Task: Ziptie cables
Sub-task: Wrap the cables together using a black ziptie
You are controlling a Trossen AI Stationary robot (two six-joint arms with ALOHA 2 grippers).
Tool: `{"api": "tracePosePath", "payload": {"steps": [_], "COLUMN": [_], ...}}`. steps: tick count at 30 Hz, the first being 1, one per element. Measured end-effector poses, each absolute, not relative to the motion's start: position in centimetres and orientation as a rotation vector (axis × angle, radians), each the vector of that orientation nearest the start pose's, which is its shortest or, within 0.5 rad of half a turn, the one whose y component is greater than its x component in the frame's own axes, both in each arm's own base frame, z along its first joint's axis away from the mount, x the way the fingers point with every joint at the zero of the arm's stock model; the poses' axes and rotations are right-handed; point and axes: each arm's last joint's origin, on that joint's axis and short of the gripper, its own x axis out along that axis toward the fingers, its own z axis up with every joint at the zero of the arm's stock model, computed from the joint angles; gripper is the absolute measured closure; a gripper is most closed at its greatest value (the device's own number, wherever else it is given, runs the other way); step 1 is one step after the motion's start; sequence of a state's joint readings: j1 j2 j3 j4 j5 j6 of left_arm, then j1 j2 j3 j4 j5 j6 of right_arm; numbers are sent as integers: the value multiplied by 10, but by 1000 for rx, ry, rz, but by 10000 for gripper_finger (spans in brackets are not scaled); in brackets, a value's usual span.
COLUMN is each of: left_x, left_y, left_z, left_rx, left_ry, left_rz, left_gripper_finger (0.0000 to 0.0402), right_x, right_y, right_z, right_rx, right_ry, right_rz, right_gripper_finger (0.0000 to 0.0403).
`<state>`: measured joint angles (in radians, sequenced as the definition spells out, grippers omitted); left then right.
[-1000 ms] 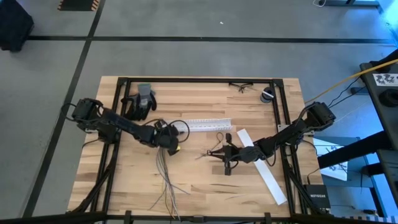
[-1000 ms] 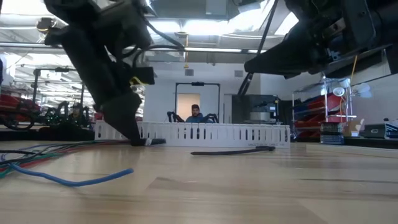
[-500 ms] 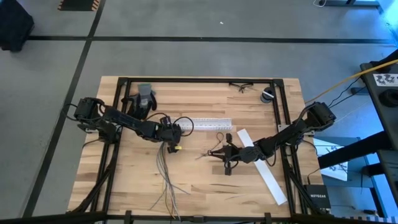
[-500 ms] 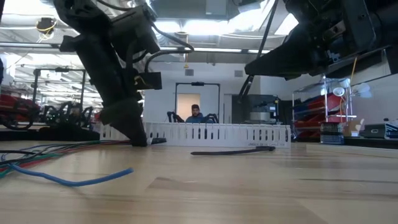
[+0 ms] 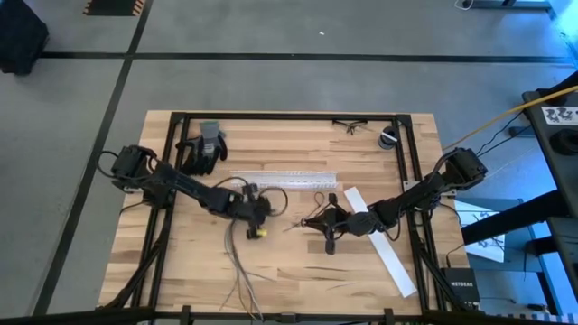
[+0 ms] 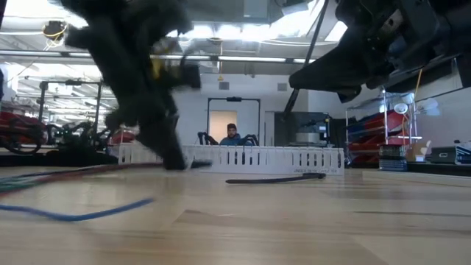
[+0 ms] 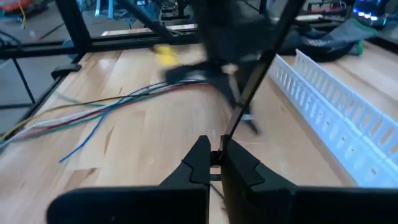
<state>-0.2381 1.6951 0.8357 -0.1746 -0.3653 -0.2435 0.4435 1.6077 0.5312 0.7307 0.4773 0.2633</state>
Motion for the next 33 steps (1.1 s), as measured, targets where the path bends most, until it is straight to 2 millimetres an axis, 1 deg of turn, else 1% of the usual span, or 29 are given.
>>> {"api": "tracePosePath", "payload": {"steps": [5, 9, 12, 16, 22, 26, 28, 33], "left_x": [317, 325, 327, 328, 331, 333, 335, 335], "left_y": [-88, -102, -105, -105, -107, -111, -112, -112], "left_z": [165, 180, 181, 177, 168, 170, 172, 171], "left_rx": [138, 149, 145, 140, 145, 135, 127, 125], "left_ry": [852, 763, 752, 763, 779, 737, 709, 710], "left_rz": [150, 102, 92, 85, 84, 72, 67, 66], "left_gripper_finger": [384, 384, 384, 384, 384, 384, 384, 384], "right_x": [269, 279, 290, 302, 311, 317, 321, 338], "right_y": [103, 101, 104, 110, 114, 113, 115, 118], "right_z": [146, 137, 136, 143, 151, 153, 153, 146], "right_rx": [186, 220, 197, 168, 139, 145, 147, 147], "right_ry": [311, 344, 359, 354, 376, 375, 381, 395], "right_rz": [-80, -55, -46, -22, -10, -1, 12, 25], "right_gripper_finger": [388, 388, 388, 388, 388, 388, 388, 388]}}
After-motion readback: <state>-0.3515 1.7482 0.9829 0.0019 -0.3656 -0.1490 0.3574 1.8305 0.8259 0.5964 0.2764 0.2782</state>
